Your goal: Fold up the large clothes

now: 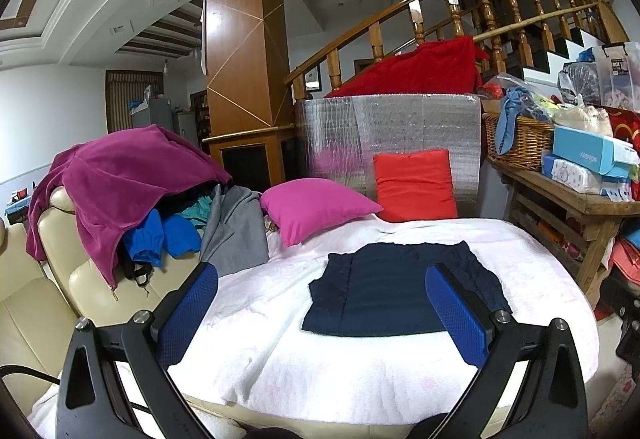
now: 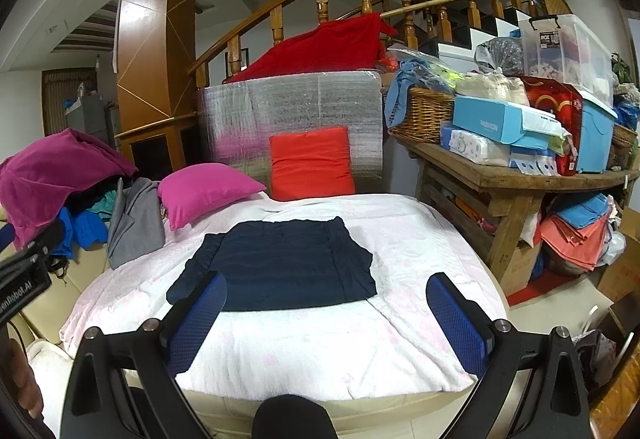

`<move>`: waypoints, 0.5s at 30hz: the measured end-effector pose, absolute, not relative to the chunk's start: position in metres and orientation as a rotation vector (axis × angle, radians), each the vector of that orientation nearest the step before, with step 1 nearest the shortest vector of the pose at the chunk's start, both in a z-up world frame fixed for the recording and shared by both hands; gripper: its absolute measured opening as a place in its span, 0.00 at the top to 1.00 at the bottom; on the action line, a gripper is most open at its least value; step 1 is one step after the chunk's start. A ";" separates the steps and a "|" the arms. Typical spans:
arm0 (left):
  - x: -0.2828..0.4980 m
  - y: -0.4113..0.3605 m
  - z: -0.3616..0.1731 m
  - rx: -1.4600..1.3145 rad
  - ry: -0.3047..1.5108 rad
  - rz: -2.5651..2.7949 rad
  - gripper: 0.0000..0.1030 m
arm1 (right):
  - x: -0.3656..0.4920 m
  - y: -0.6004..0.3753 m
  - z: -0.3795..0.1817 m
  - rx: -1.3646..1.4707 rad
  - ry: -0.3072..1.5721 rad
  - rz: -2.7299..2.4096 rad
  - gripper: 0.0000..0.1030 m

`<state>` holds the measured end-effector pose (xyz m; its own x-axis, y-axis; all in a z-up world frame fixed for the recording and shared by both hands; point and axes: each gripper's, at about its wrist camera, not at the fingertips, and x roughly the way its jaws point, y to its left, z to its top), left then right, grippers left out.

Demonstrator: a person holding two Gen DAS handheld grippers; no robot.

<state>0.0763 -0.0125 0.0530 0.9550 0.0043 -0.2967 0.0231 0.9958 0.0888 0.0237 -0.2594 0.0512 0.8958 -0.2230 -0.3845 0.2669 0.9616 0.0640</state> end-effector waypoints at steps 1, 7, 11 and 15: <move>0.079 -0.012 0.052 0.092 0.306 -0.007 0.00 | 0.027 -0.259 0.052 0.116 0.384 -0.253 0.02; 0.098 -0.010 0.046 0.092 0.342 0.002 0.00 | 0.051 -0.259 0.056 0.116 0.386 -0.243 0.02; 0.112 -0.009 0.044 0.092 0.353 0.008 0.00 | 0.072 -0.258 0.053 0.119 0.411 -0.232 0.02; 0.130 -0.009 0.041 0.088 0.379 0.003 0.00 | 0.092 -0.258 0.048 0.116 0.433 -0.230 0.02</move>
<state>0.1304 -0.0093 0.0413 0.9290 0.0190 -0.3695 0.0140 0.9962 0.0864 0.0916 -0.2584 0.0476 0.8824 -0.1960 -0.4278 0.2451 0.9675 0.0622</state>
